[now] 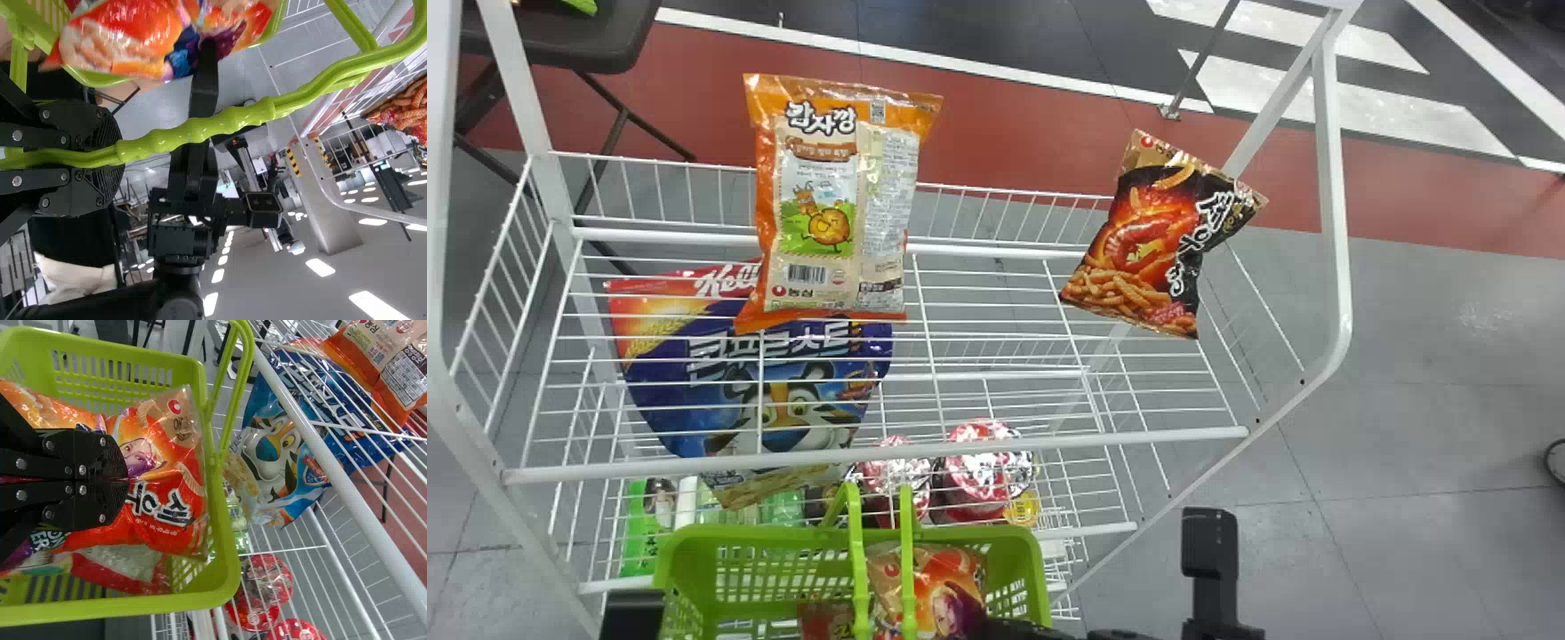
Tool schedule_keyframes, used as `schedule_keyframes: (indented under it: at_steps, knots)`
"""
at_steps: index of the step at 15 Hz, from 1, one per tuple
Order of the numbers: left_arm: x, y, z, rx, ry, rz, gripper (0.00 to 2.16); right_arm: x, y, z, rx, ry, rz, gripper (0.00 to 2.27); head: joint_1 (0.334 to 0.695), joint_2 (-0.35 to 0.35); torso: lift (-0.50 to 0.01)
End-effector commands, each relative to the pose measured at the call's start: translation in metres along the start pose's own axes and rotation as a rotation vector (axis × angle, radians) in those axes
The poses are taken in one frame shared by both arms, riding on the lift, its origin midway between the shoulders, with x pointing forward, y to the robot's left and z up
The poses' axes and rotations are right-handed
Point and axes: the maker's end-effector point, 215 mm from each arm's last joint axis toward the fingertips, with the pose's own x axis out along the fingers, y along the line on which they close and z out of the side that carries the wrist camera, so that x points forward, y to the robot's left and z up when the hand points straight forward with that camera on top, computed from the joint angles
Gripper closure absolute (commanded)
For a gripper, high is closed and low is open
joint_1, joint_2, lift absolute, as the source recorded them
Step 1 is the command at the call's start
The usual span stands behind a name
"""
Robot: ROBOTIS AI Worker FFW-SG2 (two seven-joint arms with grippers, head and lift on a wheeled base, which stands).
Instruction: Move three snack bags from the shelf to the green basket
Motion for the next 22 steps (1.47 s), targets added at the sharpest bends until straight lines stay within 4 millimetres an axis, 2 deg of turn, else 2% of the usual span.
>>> schedule_keyframes:
  at_steps: [1,2,3,4,6,7,8,10,12,13,14,17,18,19,22]
  knots:
    - [0.000,-0.002,0.000,0.002,-0.001,0.000,1.76,0.003,-0.001,-0.024,0.021,0.113,-0.012,0.34,0.695,-0.350,-0.048]
    - [-0.001,-0.001,0.001,0.004,-0.004,0.001,1.76,0.000,0.000,-0.025,0.016,0.127,-0.019,0.00,0.695,-0.350,-0.048]
    - [-0.001,-0.001,0.000,0.000,-0.001,0.001,1.76,-0.006,0.000,-0.021,0.001,0.117,-0.028,0.00,0.695,-0.350,-0.048]
    - [-0.001,-0.001,0.000,0.002,-0.001,0.001,1.76,-0.011,-0.002,-0.007,-0.037,0.064,-0.048,0.02,0.695,-0.350,-0.048]
    - [0.000,0.000,0.001,0.004,-0.003,0.003,1.76,-0.028,-0.008,0.049,-0.134,-0.116,-0.086,0.05,0.695,-0.350,-0.048]
    - [0.000,0.000,0.001,0.004,-0.003,0.003,1.76,-0.040,-0.006,0.089,-0.206,-0.251,-0.101,0.06,0.695,-0.350,-0.048]
    - [0.000,0.000,0.001,0.004,-0.003,0.003,1.76,-0.056,0.002,0.129,-0.288,-0.390,-0.107,0.06,0.695,-0.350,-0.048]
    - [0.000,-0.001,0.001,0.003,-0.002,0.002,1.76,-0.093,0.028,0.193,-0.431,-0.648,-0.100,0.07,0.695,-0.350,-0.048]
    - [-0.001,-0.001,0.001,0.006,-0.003,0.003,1.76,-0.135,0.046,0.243,-0.529,-0.884,-0.141,0.07,0.695,-0.350,-0.048]
    - [-0.001,-0.001,0.001,0.006,-0.003,0.003,1.76,-0.147,0.045,0.262,-0.538,-0.957,-0.174,0.07,0.695,-0.350,-0.048]
    - [-0.001,0.000,0.000,0.004,0.001,0.004,1.76,-0.150,0.043,0.277,-0.539,-0.988,-0.195,0.07,0.695,-0.350,-0.048]
    - [-0.001,0.001,0.000,0.005,0.002,0.008,1.76,-0.158,0.015,0.329,-0.520,-1.075,-0.351,0.07,0.695,-0.350,-0.048]
    - [-0.001,0.001,0.000,0.005,0.002,0.009,1.76,-0.155,0.010,0.342,-0.521,-1.084,-0.394,0.07,0.695,-0.350,-0.048]
    - [-0.002,0.002,-0.001,0.002,0.003,0.011,1.76,-0.152,0.001,0.356,-0.515,-1.088,-0.434,0.07,0.695,-0.350,-0.048]
    - [-0.003,0.004,0.000,-0.002,0.003,0.013,1.76,-0.118,-0.032,0.379,-0.476,-1.012,-0.484,0.07,0.695,-0.350,-0.048]
